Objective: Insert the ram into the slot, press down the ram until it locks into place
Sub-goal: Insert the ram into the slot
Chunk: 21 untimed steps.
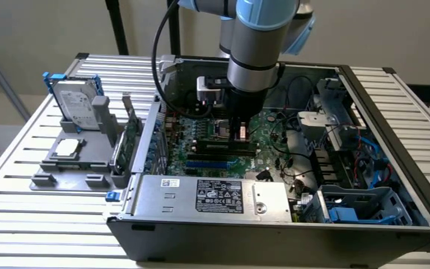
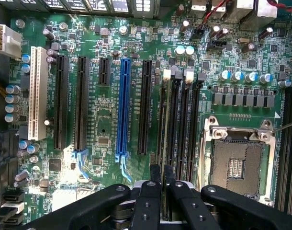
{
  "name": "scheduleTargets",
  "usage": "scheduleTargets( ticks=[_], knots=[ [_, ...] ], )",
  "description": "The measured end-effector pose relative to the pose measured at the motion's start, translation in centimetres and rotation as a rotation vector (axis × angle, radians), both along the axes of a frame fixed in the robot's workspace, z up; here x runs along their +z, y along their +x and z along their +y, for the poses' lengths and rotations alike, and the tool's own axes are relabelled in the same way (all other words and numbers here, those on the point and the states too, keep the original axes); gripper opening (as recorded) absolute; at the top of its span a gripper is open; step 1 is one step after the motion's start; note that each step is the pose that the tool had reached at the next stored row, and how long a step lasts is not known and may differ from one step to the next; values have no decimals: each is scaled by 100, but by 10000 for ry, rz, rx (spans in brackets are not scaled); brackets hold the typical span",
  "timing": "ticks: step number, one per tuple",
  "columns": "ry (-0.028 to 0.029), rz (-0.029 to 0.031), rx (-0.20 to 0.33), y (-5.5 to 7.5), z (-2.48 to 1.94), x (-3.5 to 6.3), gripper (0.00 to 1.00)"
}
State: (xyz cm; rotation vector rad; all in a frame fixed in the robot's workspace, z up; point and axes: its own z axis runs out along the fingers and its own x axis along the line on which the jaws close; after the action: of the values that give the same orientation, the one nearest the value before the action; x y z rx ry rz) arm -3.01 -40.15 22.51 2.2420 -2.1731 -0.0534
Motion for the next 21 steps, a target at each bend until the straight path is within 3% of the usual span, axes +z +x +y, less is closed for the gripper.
scheduleTargets(
  ticks=[21],
  knots=[
    [1, -51, 73, -21, 13, -49, 14]
  ],
)
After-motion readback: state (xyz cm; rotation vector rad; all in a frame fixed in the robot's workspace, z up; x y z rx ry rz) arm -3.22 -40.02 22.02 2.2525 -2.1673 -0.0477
